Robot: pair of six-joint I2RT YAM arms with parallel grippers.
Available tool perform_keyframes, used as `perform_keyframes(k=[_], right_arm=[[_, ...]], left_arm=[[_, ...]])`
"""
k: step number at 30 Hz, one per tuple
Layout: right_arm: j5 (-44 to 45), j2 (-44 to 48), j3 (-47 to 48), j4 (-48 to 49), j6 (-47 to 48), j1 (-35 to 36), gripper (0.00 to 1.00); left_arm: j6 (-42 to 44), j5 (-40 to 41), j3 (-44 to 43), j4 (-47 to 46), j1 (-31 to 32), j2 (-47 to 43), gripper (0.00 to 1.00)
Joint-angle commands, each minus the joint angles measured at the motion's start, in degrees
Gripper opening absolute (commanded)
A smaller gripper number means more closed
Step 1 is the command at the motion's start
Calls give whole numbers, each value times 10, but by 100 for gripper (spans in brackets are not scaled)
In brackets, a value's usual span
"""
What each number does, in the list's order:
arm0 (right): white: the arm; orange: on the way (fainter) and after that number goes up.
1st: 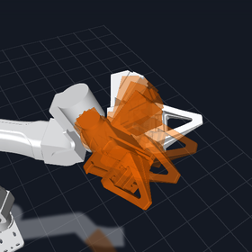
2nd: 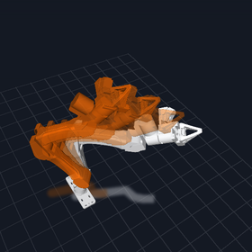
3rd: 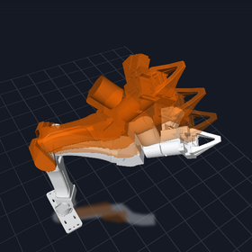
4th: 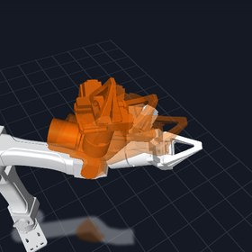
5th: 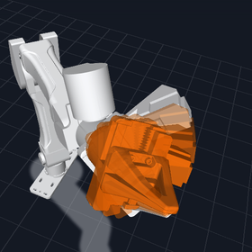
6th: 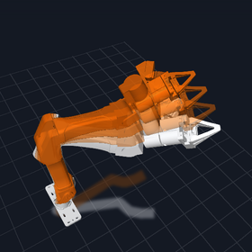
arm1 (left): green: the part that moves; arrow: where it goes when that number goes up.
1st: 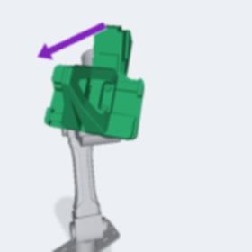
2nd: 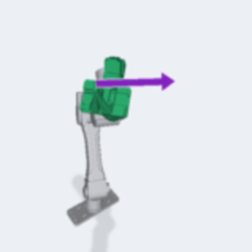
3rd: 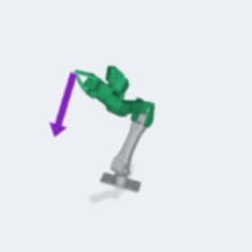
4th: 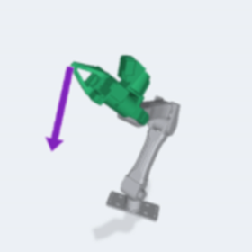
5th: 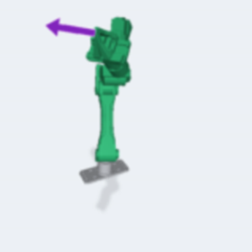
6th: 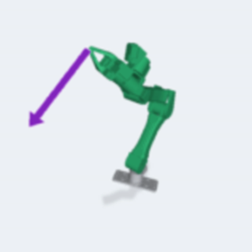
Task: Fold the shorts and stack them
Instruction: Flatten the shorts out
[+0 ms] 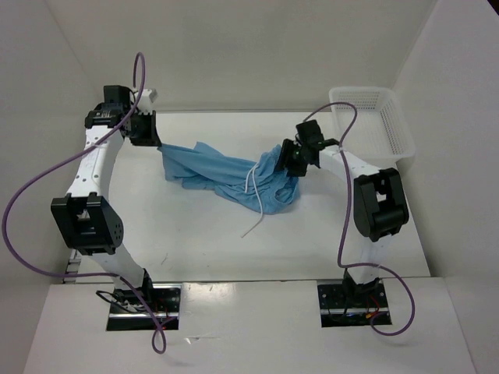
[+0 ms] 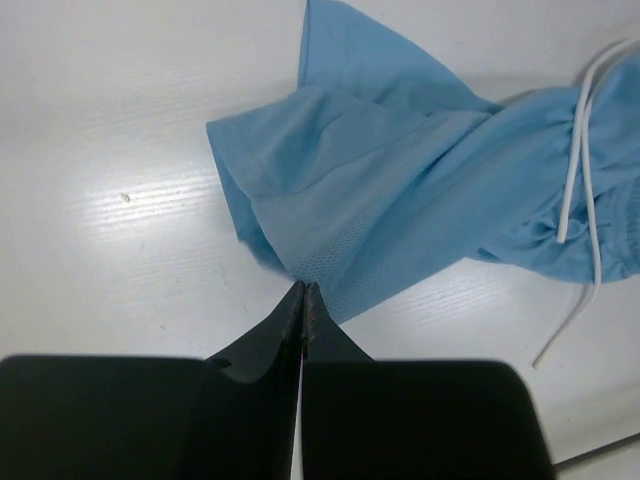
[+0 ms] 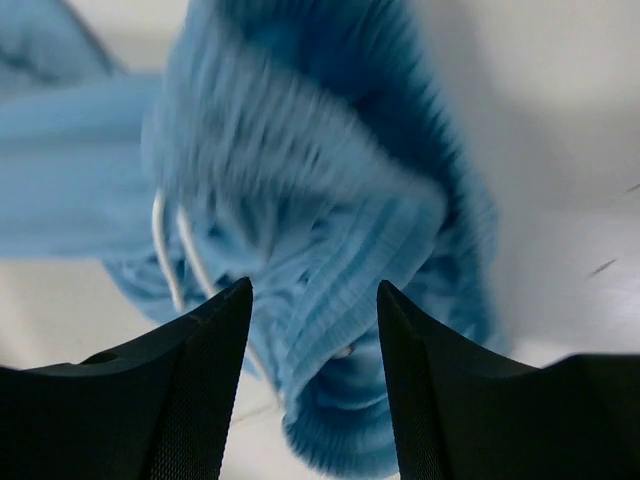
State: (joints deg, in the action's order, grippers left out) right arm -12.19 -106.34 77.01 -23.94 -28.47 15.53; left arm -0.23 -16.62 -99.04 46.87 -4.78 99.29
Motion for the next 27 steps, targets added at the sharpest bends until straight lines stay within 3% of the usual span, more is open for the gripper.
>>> perform_keyframes(k=[1, 8, 13, 16, 19, 20, 22, 26, 27], right_arm=[[-9, 58, -39, -15, -10, 40, 58], [-30, 90, -117, 8, -62, 50, 55], [-36, 59, -99, 29, -62, 50, 55], [-87, 25, -81, 57, -62, 50, 55], [-140, 4, -76, 81, -67, 50, 32], [-149, 3, -76, 81, -67, 50, 16], [-155, 3, -84, 72, -47, 50, 0], [-135, 77, -135, 8, -1, 8, 0], [-128, 132, -161, -21, 4, -3, 0]], left_arm=[[2, -4, 44, 56, -1, -5, 0], [2, -3, 81, 45, -1, -22, 0], [2, 3, 86, 40, -1, -27, 0], [2, 8, 86, 34, -1, -32, 0], [2, 21, 91, 28, -1, -37, 0], [2, 21, 91, 23, -1, -37, 0], [2, 29, 97, 16, -8, -43, 0], [2, 69, 97, 16, -33, -48, 0], [2, 75, 90, 16, -52, -48, 0]])
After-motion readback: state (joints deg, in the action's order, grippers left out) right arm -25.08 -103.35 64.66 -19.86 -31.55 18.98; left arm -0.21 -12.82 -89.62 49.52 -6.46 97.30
